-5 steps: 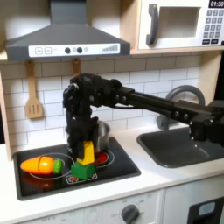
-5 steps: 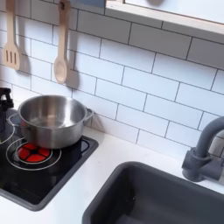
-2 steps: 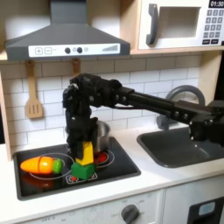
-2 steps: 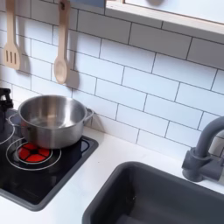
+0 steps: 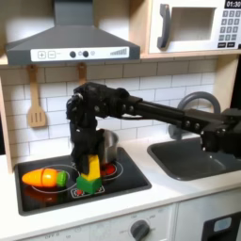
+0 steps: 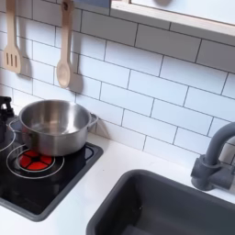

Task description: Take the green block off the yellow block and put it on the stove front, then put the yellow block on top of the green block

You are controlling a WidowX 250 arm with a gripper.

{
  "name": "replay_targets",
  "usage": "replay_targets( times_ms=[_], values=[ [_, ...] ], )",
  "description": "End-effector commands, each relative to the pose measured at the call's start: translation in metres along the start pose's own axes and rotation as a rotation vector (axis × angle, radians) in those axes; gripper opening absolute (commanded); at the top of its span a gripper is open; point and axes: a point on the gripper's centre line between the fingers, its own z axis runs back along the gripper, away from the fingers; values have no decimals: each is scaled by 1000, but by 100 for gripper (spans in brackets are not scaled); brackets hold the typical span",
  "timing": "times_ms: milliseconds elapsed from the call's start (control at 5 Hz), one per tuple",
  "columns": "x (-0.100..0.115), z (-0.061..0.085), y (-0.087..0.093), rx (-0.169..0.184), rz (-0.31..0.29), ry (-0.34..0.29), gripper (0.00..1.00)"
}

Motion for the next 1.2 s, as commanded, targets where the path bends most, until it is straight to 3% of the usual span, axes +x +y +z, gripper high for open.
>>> replay_targets(
  times_ms=[0, 200, 600, 1000],
  values=[
    [1, -2, 1, 8, 2, 1, 0],
    [0, 0, 1, 7, 7, -1, 100],
    [1, -5, 5, 30, 20, 13, 100],
    [0, 0, 3, 21, 18, 15, 100]
  ],
)
